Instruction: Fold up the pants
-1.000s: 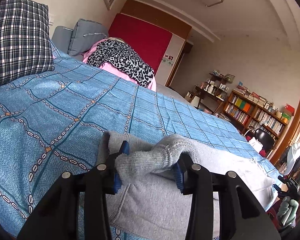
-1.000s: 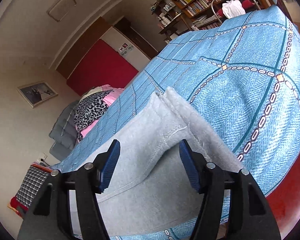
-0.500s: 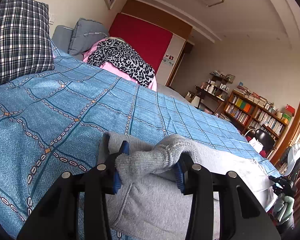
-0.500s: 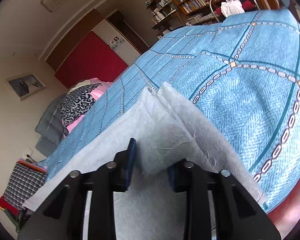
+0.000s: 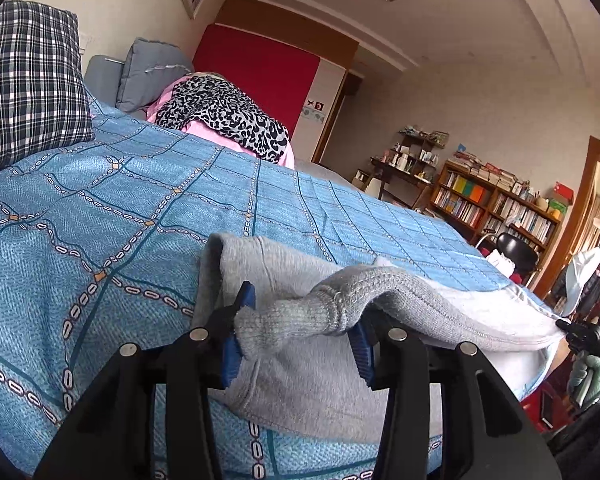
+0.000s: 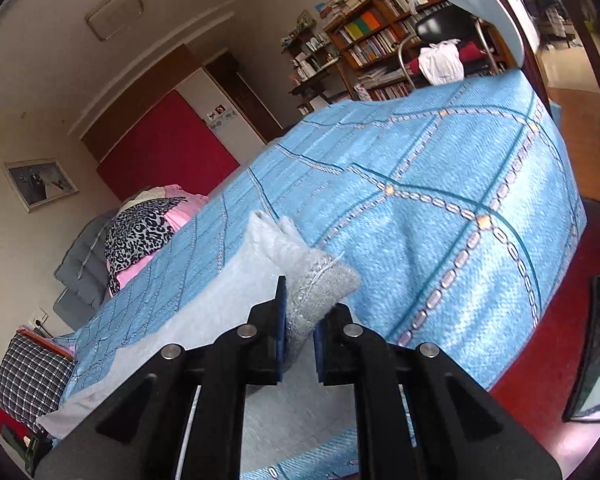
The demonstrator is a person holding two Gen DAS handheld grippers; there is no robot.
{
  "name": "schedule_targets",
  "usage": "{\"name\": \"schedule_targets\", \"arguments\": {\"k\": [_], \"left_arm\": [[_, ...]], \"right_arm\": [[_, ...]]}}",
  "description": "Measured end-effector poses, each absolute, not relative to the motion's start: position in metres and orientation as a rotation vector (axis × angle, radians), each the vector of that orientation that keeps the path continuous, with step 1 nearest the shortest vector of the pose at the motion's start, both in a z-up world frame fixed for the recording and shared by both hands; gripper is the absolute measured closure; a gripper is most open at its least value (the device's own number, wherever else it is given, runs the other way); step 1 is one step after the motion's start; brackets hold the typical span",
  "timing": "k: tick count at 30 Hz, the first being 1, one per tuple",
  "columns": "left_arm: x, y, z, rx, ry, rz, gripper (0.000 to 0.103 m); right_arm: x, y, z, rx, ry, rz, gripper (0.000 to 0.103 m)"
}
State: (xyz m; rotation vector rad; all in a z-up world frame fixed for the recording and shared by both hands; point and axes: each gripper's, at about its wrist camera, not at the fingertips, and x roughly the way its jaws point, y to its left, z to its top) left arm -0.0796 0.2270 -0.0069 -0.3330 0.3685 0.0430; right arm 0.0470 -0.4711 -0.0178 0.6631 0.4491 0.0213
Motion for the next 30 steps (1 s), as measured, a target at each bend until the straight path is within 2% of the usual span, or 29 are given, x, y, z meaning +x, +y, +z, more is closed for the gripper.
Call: {"name": "schedule_targets", "arguments": {"k": [4, 9, 14, 19, 22, 23, 25, 30], "left_arm": [[-0.082, 0.208, -0.015, -0.208, 0.405, 0.064, 0.050], [-0.088, 0.209, -0.019, -0.185, 0.428, 0.092, 0.037], [-0.088, 0.218, -0.023, -0.224, 0.440, 0.100, 0.034], [-0.088, 0.220, -0.023, -0.225, 0.449, 0.096, 0.033], [-0.089, 0.225, -0.024, -0.236, 0.449, 0.096, 0.030], [-0.089, 0.227, -0.025, -0.250, 0.451, 0.091, 0.030], [-0.089, 0.232, -0.027, -0.282, 0.459, 0.084, 0.030], [-0.092, 0.238, -0.027, -0.307, 0.467, 0.077, 0.029]], "right_arm": [[0.044, -0.471, -0.047, 0.685, 0.514, -0.014, 0.092], [0.040, -0.460, -0.048, 0.628, 0.503, -0.040, 0.092], [0.033, -0.458, -0.036, 0.619, 0.475, -0.041, 0.092], [0.018, -0.445, -0.011, 0.475, 0.439, -0.054, 0.092], [0.020, -0.443, -0.014, 0.430, 0.478, -0.058, 0.092], [0.024, -0.444, -0.019, 0.430, 0.510, -0.069, 0.089], [0.031, -0.452, -0.031, 0.467, 0.563, -0.144, 0.063], [0.028, -0.470, -0.032, 0.517, 0.524, -0.254, 0.058]]}}
